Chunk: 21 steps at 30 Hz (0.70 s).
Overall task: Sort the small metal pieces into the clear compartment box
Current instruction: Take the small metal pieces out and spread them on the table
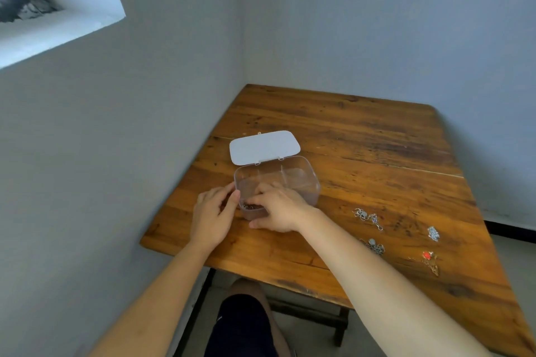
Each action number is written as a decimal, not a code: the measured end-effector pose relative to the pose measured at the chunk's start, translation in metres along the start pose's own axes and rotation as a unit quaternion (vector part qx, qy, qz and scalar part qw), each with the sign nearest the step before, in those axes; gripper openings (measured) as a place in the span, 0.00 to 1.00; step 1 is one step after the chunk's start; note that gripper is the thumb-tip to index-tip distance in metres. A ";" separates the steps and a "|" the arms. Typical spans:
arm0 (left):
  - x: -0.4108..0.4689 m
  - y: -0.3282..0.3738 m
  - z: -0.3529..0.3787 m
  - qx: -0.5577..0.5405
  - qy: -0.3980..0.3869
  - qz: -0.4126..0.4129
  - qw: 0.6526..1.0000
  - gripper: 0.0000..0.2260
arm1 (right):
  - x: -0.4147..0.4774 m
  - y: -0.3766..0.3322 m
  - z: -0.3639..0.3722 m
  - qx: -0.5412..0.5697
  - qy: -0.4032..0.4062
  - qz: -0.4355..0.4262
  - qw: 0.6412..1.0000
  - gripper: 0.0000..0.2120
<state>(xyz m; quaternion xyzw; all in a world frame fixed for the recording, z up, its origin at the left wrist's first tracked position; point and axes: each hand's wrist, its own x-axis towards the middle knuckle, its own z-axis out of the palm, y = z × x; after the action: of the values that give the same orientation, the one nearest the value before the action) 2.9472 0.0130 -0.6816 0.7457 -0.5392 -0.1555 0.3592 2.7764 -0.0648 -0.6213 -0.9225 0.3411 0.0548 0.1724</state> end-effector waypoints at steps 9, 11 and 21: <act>-0.002 0.002 0.001 0.002 0.005 -0.001 1.000 0.30 | 0.001 0.003 0.005 0.064 0.031 0.013 0.997 0.11; -0.002 0.002 0.002 0.001 0.004 -0.004 1.000 0.30 | 0.000 0.004 0.007 0.085 0.046 0.021 0.995 0.11; -0.001 0.002 0.001 0.002 -0.009 -0.020 1.000 0.25 | -0.010 0.005 -0.002 0.287 0.105 0.051 0.951 0.14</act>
<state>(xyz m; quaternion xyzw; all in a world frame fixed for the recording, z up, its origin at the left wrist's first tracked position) 2.9454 0.0132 -0.6808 0.7556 -0.5277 -0.1687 0.3495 2.7655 -0.0636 -0.6183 -0.8159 0.4049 -0.1343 0.3903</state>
